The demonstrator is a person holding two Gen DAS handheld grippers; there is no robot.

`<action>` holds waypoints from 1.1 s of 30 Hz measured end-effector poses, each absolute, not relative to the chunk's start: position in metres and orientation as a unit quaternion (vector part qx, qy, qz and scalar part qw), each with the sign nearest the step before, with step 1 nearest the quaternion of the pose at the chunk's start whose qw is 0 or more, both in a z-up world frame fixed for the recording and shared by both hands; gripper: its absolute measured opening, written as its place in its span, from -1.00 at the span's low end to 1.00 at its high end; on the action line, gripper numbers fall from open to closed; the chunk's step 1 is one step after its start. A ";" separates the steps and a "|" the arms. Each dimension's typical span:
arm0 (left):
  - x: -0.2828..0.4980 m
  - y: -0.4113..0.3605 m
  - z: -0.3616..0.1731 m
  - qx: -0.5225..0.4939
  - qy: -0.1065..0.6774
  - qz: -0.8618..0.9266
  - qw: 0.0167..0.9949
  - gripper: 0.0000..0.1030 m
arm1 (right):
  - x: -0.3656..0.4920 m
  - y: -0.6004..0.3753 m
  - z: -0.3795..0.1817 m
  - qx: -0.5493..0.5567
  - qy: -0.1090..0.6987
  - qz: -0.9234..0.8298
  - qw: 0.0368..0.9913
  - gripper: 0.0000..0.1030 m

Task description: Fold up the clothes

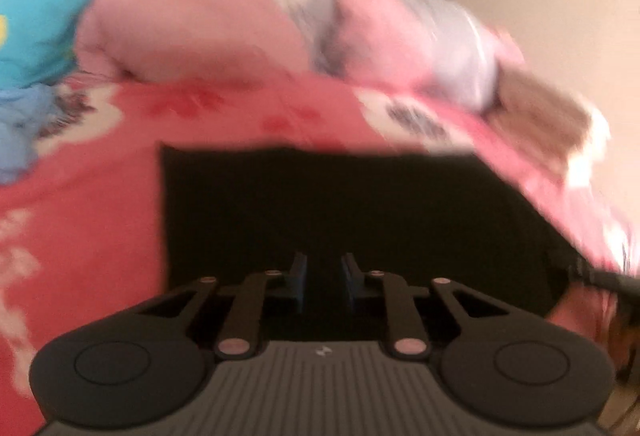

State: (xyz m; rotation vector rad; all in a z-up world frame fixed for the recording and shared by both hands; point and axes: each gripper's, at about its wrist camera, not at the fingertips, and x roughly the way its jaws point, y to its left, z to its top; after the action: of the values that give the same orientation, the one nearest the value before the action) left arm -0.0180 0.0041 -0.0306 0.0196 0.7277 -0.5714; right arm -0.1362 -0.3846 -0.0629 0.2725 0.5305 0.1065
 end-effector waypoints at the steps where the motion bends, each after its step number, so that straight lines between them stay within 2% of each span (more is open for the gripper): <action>1: -0.022 0.002 -0.040 0.027 0.353 -0.265 0.897 -0.71 | -0.136 -0.384 -0.063 0.133 0.261 0.052 0.955 -0.87; 3: -0.027 0.011 -0.052 0.043 0.338 -0.236 0.910 -0.76 | -0.137 -0.384 -0.063 0.132 0.261 0.053 0.955 -0.87; 5: -0.025 0.042 -0.053 0.007 0.337 -0.185 0.923 -0.94 | -0.138 -0.384 -0.063 0.131 0.261 0.053 0.955 -0.87; 7: -0.024 0.074 -0.051 -0.018 0.341 -0.130 0.931 -0.94 | -0.140 -0.384 -0.063 0.130 0.260 0.053 0.955 -0.87; 9: -0.025 0.101 -0.048 -0.028 0.340 -0.076 0.937 -0.86 | -0.140 -0.385 -0.063 0.130 0.260 0.054 0.955 -0.86; 13: -0.035 0.120 -0.025 -0.062 0.315 -0.050 0.946 -0.84 | -0.139 -0.386 -0.064 0.137 0.260 0.055 0.954 -0.86; 18: -0.057 0.070 0.003 -0.021 0.280 -0.142 0.949 -0.66 | -0.140 -0.385 -0.064 0.135 0.259 0.054 0.955 -0.86; 23: -0.068 0.030 -0.016 0.001 0.304 -0.195 0.932 -0.61 | -0.141 -0.386 -0.061 0.143 0.263 0.052 0.953 -0.86; 29: -0.083 0.036 -0.043 0.002 0.330 -0.172 0.928 -0.61 | -0.137 -0.351 -0.035 0.097 0.245 0.073 0.962 -0.79; 33: -0.098 0.050 -0.049 -0.019 0.326 -0.174 0.929 -0.60 | -0.117 -0.313 -0.045 0.041 0.272 0.102 0.956 -0.71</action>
State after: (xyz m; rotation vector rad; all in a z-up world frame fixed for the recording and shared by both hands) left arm -0.0980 0.0503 -0.0486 -0.0399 0.6685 -0.3563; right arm -0.1165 -0.3129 -0.0449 0.0836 0.5526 0.2070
